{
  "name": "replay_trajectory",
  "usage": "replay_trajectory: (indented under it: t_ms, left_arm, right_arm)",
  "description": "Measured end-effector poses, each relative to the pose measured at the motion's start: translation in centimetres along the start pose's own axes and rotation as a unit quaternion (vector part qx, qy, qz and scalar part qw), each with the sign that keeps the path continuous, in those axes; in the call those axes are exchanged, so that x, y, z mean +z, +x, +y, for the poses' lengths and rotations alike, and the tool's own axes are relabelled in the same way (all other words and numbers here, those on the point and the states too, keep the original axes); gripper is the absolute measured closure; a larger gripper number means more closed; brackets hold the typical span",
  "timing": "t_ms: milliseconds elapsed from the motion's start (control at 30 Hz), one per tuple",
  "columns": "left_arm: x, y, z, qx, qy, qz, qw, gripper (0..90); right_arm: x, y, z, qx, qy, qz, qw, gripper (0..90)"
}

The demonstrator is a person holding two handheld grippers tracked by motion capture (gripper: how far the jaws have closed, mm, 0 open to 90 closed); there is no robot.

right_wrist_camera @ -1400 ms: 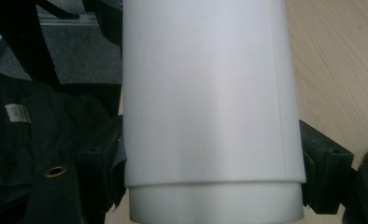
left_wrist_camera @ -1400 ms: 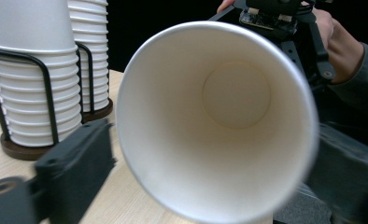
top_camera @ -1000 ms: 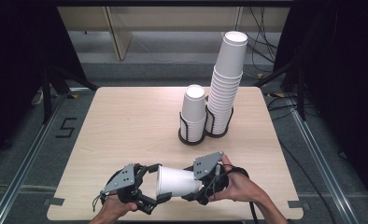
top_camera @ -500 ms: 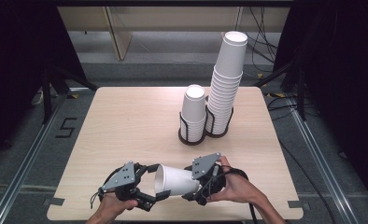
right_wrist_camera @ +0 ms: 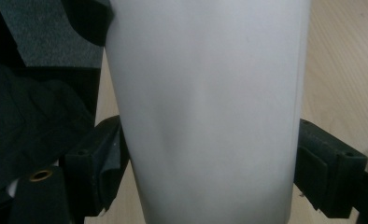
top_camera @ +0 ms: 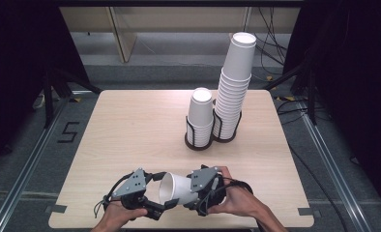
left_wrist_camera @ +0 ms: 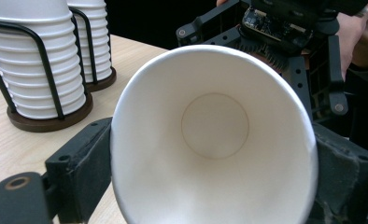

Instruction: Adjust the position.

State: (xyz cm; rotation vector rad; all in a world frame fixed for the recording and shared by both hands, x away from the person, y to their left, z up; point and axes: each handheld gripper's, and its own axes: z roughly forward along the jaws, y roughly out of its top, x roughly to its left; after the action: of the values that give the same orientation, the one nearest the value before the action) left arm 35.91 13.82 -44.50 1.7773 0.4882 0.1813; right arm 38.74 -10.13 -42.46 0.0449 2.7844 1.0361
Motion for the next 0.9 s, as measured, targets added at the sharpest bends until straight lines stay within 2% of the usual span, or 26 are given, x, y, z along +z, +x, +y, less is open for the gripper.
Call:
replay_trajectory:
  t_ms: [100, 167, 200, 267, 333, 433, 533, 567, 600, 667, 900]
  left_arm:
    - [-0.18, 0.10, -0.02, -0.018, -0.020, 0.002, 0.9996, 7.4]
    - [-0.10, 0.33, -0.18, -0.026, -0.050, -0.006, 0.9984, 5.7]
    - [-0.21, 0.33, -0.23, -0.031, -0.056, 0.003, 0.9979, 4.8]
    - [-0.15, 0.44, -0.32, -0.042, -0.073, 0.007, 0.9964, 0.0]
    - [-0.19, 0.45, -0.37, -0.056, -0.090, 0.011, 0.9943, 0.0]
    - [-0.20, 0.34, -0.42, -0.058, -0.116, 0.010, 0.9914, 0.0]
    - [-0.15, 0.26, -0.51, -0.056, -0.116, 0.011, 0.9915, 0.0]
    - [-0.08, 0.22, -0.62, -0.053, -0.109, 0.013, 0.9925, 0.0]
    - [0.05, 0.14, -0.71, -0.053, -0.109, 0.016, 0.9925, 0.1]
    - [0.24, 0.09, -0.89, -0.046, -0.099, 0.017, 0.9939, 1.0]
    - [0.45, -0.25, -0.96, -0.030, -0.089, 0.022, 0.9953, 4.7]
  right_arm:
    - [0.04, 0.07, 0.04, -0.006, -0.004, 0.002, 1.0000, 21.8]
    - [-0.12, -0.01, 0.03, -0.001, -0.014, 0.005, 0.9999, 22.5]
    - [-0.20, -0.09, 0.02, -0.001, -0.019, 0.007, 0.9998, 22.7]
    - [-0.40, -0.26, -0.10, -0.002, -0.028, 0.007, 0.9996, 22.9]
    - [-0.53, -0.34, -0.19, 0.006, -0.042, 0.007, 0.9991, 23.0]
    - [-0.66, -0.59, -0.30, 0.019, -0.073, 0.012, 0.9971, 23.1]
    - [-0.70, -0.69, -0.27, 0.035, -0.101, 0.019, 0.9941, 23.1]
    - [-0.70, -0.74, -0.26, 0.038, -0.104, 0.023, 0.9936, 23.1]
    - [-0.72, -0.79, -0.25, 0.042, -0.110, 0.022, 0.9928, 23.0]
    - [-0.71, -0.81, -0.27, 0.047, -0.117, 0.022, 0.9918, 23.0]
    - [-0.06, -0.62, -0.34, 0.056, -0.124, 0.032, 0.9901, 22.7]
